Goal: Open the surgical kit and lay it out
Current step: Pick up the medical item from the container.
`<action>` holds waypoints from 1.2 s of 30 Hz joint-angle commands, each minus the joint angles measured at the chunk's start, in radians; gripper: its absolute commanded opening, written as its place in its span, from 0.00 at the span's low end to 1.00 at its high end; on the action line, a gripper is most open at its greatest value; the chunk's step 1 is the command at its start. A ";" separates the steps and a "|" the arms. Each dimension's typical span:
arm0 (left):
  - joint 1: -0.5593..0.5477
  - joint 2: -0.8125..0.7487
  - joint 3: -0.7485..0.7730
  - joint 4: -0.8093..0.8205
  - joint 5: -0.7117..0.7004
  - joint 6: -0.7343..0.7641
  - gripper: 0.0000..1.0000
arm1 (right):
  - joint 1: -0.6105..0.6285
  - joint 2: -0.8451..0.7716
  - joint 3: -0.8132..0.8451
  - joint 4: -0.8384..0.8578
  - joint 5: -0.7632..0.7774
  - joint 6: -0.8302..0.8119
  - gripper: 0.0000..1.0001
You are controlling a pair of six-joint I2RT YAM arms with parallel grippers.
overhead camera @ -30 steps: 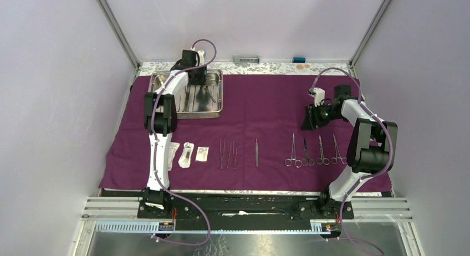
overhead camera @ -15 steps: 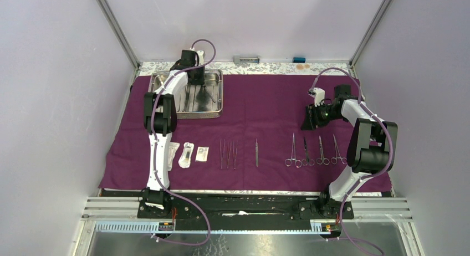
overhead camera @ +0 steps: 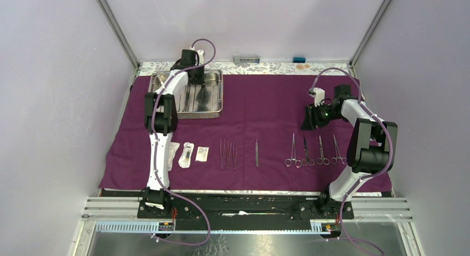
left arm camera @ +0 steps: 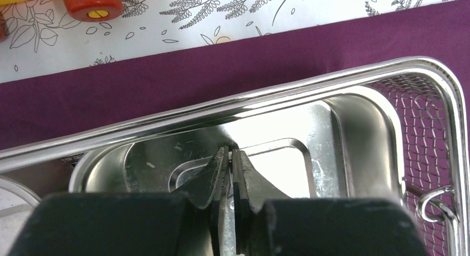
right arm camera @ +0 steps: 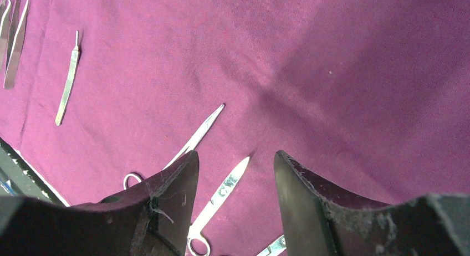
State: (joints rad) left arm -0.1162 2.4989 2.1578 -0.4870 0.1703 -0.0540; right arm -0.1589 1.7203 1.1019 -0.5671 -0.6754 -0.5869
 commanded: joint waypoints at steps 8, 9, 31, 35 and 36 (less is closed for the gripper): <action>0.009 0.062 0.059 -0.066 0.004 -0.012 0.02 | 0.003 0.002 0.028 -0.016 -0.034 -0.016 0.60; 0.009 0.063 0.063 -0.067 0.008 -0.013 0.00 | 0.003 0.002 0.028 -0.017 -0.033 -0.017 0.60; 0.009 -0.091 0.104 -0.064 0.042 -0.025 0.00 | 0.002 -0.012 0.029 -0.016 -0.043 -0.016 0.60; 0.009 -0.115 0.106 -0.066 0.053 -0.032 0.00 | 0.002 -0.016 0.028 -0.016 -0.045 -0.014 0.60; 0.009 -0.120 0.108 -0.067 0.054 -0.032 0.00 | 0.002 -0.016 0.028 -0.016 -0.047 -0.013 0.60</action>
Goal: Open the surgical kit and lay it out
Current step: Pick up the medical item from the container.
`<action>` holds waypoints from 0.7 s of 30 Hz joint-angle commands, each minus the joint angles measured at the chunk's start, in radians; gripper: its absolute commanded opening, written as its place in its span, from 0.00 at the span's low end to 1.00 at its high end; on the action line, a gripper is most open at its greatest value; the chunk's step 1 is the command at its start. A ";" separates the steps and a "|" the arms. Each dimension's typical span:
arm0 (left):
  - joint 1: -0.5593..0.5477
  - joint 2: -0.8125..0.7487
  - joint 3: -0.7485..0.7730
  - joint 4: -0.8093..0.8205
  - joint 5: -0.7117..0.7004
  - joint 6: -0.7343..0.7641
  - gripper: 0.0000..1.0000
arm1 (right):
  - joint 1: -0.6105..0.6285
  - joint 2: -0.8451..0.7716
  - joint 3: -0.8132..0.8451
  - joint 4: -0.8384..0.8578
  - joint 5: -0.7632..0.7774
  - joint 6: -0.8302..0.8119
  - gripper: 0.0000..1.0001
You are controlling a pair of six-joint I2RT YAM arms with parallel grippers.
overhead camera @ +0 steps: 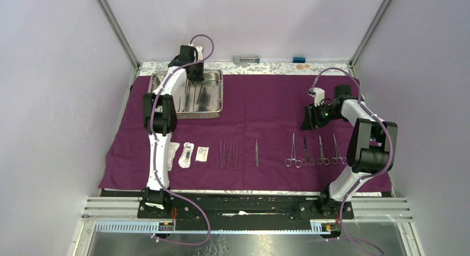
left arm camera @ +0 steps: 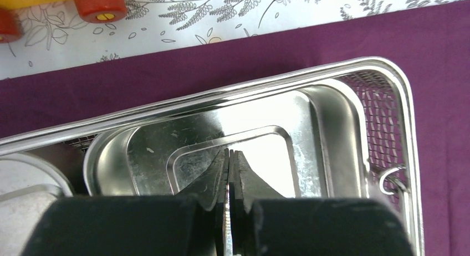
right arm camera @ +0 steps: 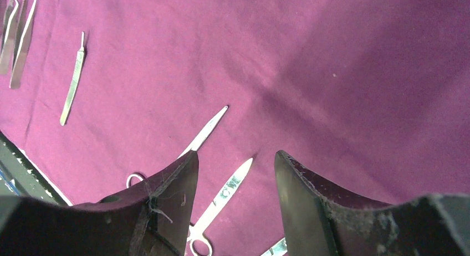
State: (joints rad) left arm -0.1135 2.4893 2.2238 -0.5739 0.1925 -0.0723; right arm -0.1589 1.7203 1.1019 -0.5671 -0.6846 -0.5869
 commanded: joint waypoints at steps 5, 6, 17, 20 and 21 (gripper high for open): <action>0.006 -0.140 0.034 0.020 0.041 -0.018 0.00 | 0.004 -0.021 0.032 -0.015 -0.048 -0.011 0.60; 0.006 -0.145 0.032 0.020 0.043 -0.018 0.00 | 0.004 -0.023 0.031 -0.014 -0.051 -0.009 0.60; 0.005 -0.162 0.009 0.038 0.029 -0.017 0.00 | 0.004 -0.031 0.027 -0.009 -0.059 -0.006 0.60; 0.005 -0.139 -0.005 0.060 0.012 -0.012 0.00 | 0.004 -0.032 0.026 -0.009 -0.059 -0.005 0.60; 0.005 -0.127 -0.003 0.062 0.011 -0.012 0.00 | 0.004 -0.034 0.025 -0.008 -0.058 -0.007 0.60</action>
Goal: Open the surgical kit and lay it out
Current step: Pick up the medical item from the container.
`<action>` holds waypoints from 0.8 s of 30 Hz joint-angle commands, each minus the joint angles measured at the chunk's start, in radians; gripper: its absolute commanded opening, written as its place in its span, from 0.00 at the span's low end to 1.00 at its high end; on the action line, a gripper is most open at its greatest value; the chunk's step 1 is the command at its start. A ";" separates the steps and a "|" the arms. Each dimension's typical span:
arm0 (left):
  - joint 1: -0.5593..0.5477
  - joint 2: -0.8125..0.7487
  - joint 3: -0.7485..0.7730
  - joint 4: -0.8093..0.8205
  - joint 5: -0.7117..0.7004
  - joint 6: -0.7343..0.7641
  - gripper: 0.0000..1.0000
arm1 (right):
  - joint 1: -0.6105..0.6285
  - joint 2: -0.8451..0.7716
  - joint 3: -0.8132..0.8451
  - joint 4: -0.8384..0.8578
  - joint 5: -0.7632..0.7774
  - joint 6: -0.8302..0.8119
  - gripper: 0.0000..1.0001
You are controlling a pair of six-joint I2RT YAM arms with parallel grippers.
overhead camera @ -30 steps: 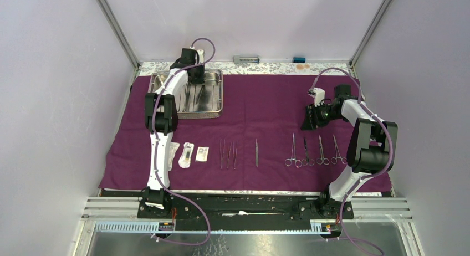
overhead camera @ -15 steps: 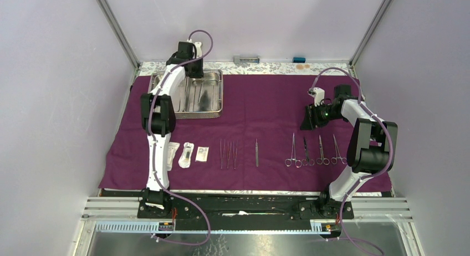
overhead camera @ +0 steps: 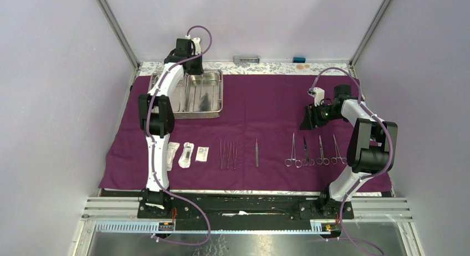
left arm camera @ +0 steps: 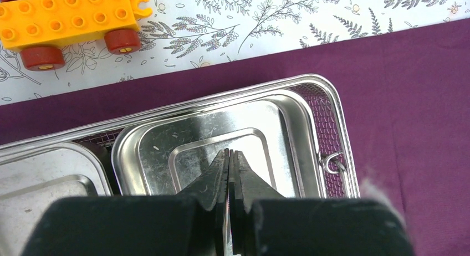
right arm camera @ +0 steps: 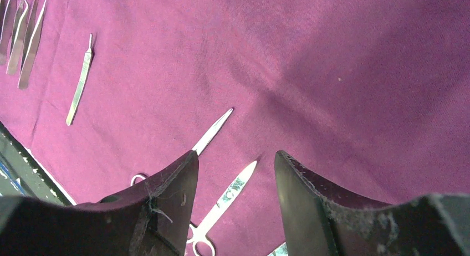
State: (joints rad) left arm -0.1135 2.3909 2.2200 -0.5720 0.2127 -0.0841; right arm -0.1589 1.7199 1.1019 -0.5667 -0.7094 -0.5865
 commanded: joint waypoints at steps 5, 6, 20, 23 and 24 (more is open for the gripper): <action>0.005 0.025 0.007 0.089 -0.022 -0.005 0.00 | 0.004 -0.028 0.024 -0.010 -0.027 -0.008 0.60; 0.005 0.033 0.010 0.094 -0.025 -0.005 0.00 | 0.004 -0.027 0.024 -0.011 -0.027 -0.009 0.60; 0.006 0.108 0.027 0.128 -0.051 -0.003 0.00 | 0.004 -0.014 0.026 -0.010 -0.012 -0.013 0.60; 0.006 0.121 0.034 0.136 -0.054 -0.005 0.00 | 0.004 -0.011 0.025 -0.011 -0.010 -0.013 0.60; 0.006 0.125 0.036 0.137 -0.055 -0.005 0.00 | 0.004 -0.011 0.025 -0.010 -0.010 -0.012 0.60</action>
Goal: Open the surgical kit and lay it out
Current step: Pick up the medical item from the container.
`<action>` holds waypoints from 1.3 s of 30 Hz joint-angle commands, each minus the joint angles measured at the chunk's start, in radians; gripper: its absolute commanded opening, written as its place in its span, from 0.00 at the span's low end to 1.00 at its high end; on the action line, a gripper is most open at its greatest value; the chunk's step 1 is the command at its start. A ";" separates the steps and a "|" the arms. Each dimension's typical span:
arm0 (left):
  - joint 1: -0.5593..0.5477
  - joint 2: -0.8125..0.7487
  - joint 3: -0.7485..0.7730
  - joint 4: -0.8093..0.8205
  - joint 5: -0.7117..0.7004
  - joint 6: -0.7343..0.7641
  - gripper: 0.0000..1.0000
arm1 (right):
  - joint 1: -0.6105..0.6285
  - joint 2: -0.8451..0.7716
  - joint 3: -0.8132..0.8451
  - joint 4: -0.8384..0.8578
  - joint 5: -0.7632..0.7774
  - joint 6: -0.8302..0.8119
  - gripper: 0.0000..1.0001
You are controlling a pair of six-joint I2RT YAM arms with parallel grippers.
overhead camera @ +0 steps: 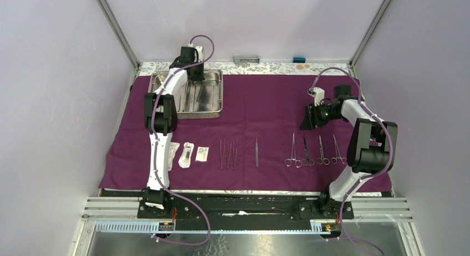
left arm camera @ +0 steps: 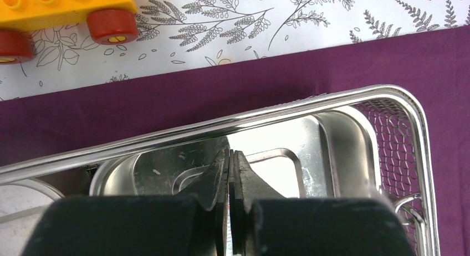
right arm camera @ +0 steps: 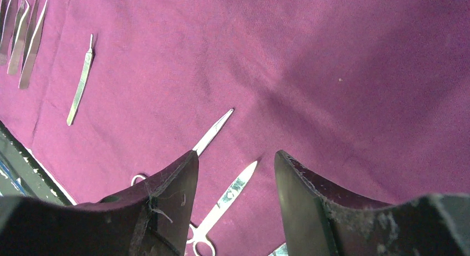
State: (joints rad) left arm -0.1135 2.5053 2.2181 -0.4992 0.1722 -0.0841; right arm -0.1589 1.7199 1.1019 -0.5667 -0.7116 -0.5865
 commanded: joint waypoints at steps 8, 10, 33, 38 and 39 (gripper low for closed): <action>0.006 0.027 0.049 0.069 -0.019 -0.001 0.06 | 0.004 -0.015 0.023 -0.011 -0.006 -0.013 0.60; 0.006 0.029 0.048 0.068 -0.019 0.000 0.09 | 0.004 -0.017 0.024 -0.010 -0.006 -0.013 0.60; 0.009 -0.015 -0.080 0.063 -0.019 0.016 0.30 | 0.004 -0.017 0.022 -0.011 -0.005 -0.015 0.60; 0.009 -0.021 -0.106 0.046 -0.013 0.014 0.29 | 0.004 -0.017 0.023 -0.011 -0.006 -0.016 0.60; 0.009 -0.021 -0.107 0.042 -0.012 0.014 0.29 | 0.003 -0.015 0.022 -0.011 -0.006 -0.016 0.60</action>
State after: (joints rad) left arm -0.1131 2.5092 2.1426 -0.4046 0.1677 -0.0769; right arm -0.1589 1.7199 1.1019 -0.5667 -0.7078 -0.5869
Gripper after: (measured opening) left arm 0.293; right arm 0.600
